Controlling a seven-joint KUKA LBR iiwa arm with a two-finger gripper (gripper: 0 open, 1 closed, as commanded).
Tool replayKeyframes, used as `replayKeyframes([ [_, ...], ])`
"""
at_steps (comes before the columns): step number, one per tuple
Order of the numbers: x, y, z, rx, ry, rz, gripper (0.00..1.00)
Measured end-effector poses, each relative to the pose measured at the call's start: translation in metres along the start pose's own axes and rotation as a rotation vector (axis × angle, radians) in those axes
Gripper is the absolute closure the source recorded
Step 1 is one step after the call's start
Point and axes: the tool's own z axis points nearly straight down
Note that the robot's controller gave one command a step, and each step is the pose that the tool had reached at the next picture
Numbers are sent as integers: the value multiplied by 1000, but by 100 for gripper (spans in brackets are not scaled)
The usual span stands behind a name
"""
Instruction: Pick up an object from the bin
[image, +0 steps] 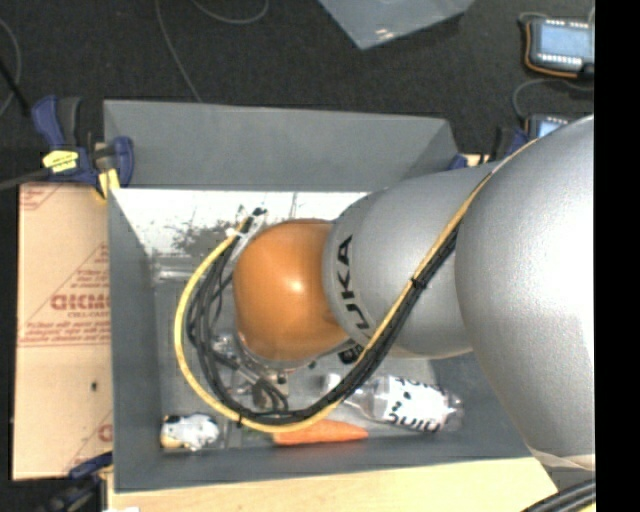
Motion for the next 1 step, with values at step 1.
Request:
replayKeyframes([
  [1, -2, -1, -4, -2, -7, 5, 0],
])
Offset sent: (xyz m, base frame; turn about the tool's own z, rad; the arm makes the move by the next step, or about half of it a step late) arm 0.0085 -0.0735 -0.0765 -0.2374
